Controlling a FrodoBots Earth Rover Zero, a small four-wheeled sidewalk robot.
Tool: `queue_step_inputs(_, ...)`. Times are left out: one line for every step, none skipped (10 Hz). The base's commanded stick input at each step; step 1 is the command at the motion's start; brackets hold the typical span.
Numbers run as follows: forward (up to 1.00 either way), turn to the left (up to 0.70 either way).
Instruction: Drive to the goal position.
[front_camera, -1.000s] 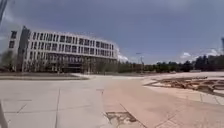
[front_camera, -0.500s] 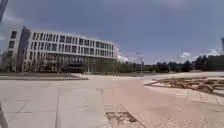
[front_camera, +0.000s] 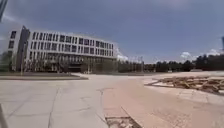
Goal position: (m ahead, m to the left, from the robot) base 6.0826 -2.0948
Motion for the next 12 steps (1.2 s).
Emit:
queue_step_inputs(0.5,0.01)
queue_step_inputs(0.5,0.01)
queue_step_inputs(0.5,0.01)
queue_step_inputs(0.5,0.01)
queue_step_inputs(0.5,0.01)
queue_step_inputs(0.5,0.01)
queue_step_inputs(0.5,0.01)
queue_step_inputs(0.5,0.01)
queue_step_inputs(0.5,0.01)
queue_step_inputs(0.5,0.01)
queue_step_inputs(0.5,0.01)
queue_step_inputs(0.5,0.01)
